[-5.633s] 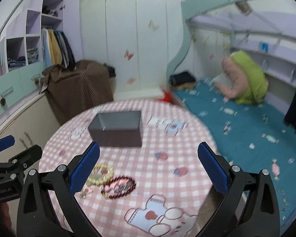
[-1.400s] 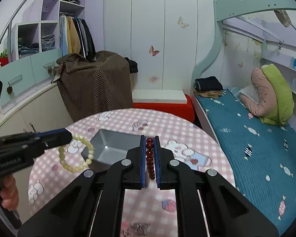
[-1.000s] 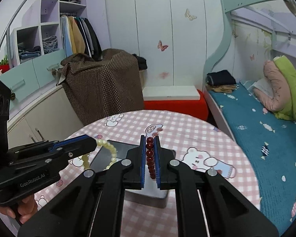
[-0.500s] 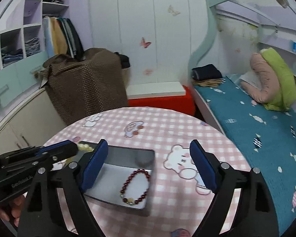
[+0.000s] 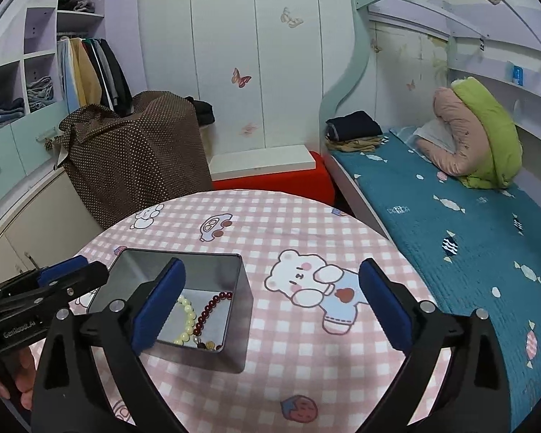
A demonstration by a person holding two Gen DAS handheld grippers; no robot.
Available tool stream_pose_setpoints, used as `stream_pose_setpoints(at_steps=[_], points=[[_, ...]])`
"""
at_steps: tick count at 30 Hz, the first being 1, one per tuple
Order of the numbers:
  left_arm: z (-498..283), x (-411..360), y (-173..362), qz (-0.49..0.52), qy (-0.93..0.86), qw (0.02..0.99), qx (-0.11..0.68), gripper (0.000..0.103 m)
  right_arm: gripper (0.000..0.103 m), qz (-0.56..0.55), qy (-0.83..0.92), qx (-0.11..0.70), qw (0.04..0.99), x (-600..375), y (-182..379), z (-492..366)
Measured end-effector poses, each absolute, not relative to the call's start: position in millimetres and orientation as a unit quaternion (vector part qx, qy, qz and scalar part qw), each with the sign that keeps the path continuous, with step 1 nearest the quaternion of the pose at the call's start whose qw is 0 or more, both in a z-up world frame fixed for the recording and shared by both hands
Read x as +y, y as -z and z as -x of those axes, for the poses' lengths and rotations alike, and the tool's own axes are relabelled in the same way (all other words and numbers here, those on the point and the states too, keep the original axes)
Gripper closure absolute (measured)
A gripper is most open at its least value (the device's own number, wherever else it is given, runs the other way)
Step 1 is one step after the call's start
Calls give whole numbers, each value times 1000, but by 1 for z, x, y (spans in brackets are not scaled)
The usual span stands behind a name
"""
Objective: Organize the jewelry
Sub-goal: 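Carry both bracelets into the grey metal box and open both tools, then grasp the pale jade pendant with the left tool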
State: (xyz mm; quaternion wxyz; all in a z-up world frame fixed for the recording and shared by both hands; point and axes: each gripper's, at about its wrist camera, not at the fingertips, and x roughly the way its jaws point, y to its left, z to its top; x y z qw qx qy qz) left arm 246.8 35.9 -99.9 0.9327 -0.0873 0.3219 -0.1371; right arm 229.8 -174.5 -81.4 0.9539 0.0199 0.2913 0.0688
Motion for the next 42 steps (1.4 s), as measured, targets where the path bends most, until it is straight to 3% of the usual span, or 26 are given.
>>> stream_pose_setpoints(at_steps=[4, 8, 12, 31, 32, 36, 42], points=[[-232, 36, 96, 79, 136, 935, 318, 41, 9, -13, -61, 288, 956, -177, 79, -218], [-214, 36, 92, 74, 128, 940, 309, 21, 8, -9, -54, 278, 959, -179, 78, -203], [-192, 38, 91, 56, 124, 945, 299, 13, 8, -14, -63, 266, 962, -183, 76, -183], [-138, 26, 154, -7, 168, 909, 382, 11, 8, 18, 15, 298, 954, -182, 135, -112], [-137, 24, 159, -15, 163, 908, 386, 12, 8, 14, 11, 303, 953, -182, 137, -111], [-138, 17, 172, -28, 177, 898, 402, 38, 8, 16, 4, 314, 949, -178, 144, -106], [-135, 6, 185, -65, 171, 894, 410, 58, 8, 26, -2, 320, 947, -174, 148, -104]])
